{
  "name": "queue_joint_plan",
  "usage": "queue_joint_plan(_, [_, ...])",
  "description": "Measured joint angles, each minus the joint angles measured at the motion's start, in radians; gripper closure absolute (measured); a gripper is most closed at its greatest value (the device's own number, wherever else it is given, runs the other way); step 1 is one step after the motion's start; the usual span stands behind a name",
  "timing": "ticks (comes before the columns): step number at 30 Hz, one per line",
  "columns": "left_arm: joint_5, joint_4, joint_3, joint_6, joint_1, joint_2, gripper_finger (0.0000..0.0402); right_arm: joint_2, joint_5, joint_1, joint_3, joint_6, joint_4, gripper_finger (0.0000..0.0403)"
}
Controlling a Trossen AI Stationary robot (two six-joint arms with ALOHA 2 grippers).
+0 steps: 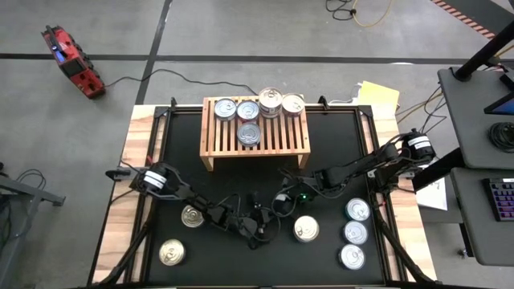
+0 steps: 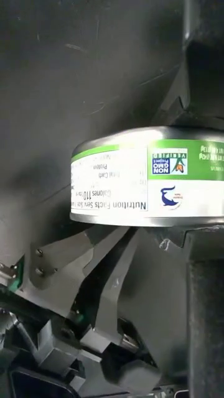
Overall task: Stack canned seafood by type on shelf
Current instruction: Put the white and green tuna can on the shelf aligned with the other blue and pink tuna cans
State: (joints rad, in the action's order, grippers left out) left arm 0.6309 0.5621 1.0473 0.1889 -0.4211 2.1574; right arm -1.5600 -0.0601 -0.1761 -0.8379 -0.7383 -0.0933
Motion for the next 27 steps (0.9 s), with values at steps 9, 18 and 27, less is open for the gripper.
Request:
queue_joint_plan(9, [0.136,-0.184,-0.003,-0.065,-0.039,-0.118,0.0304,0.074,0.065,0.0,0.003,0.048,-0.027,0.028])
queue_joint_plan(18, [0.146,-0.142,-0.191,-0.129,-0.096,-0.342,0.0296,0.139,0.147,-0.016,0.031,0.111,0.122,0.028])
queue_joint_plan(27, [0.006,0.26,-0.468,-0.152,-0.124,-0.57,0.0296,0.135,0.196,-0.033,0.074,0.244,0.462,0.028])
